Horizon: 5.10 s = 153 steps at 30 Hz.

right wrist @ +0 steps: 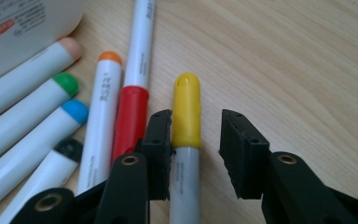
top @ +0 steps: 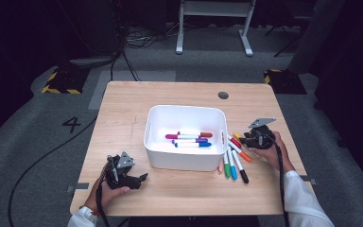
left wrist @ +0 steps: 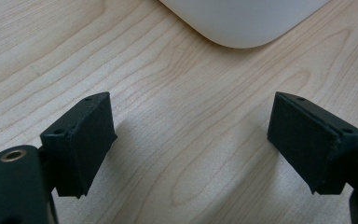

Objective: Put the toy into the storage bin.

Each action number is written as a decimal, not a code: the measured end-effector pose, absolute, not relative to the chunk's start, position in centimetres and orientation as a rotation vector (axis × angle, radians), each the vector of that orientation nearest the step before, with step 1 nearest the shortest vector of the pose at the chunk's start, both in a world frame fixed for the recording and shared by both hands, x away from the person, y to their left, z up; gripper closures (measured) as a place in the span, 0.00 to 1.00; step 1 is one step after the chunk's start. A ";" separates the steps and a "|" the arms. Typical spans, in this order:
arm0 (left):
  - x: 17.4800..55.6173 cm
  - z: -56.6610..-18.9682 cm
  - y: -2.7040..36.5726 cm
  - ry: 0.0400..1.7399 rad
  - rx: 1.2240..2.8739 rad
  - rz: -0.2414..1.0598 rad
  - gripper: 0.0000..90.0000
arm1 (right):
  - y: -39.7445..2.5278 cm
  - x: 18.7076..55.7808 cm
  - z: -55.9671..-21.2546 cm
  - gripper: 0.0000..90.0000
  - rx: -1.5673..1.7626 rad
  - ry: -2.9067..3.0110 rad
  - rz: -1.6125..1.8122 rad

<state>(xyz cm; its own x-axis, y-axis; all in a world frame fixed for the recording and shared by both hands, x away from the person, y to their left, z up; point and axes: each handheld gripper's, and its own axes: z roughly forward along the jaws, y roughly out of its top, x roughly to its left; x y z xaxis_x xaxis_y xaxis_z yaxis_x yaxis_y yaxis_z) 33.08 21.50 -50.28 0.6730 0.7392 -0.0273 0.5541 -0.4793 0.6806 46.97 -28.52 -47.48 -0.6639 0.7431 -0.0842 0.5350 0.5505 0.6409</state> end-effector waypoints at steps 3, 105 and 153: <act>33.1 -50.3 21.5 0.991 2.211 0.355 0.17 | -28.7 47.7 -47.5 0.72 1.084 2.446 0.835; 33.0 -50.3 21.5 0.990 2.212 0.362 0.17 | -29.8 47.6 -40.2 0.55 0.998 2.309 1.014; 32.8 -50.3 21.5 0.971 2.219 0.356 0.17 | -32.7 49.3 -44.7 0.84 1.230 2.240 0.982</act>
<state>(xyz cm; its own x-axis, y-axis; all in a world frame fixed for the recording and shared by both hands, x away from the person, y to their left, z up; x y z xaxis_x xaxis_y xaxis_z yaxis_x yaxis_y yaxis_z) 32.85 21.55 -50.27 0.6841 0.7291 -0.0207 0.5432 -0.4903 0.6815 49.29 -32.70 -44.65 -0.5321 0.8466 -0.0126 0.5642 0.3656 0.7402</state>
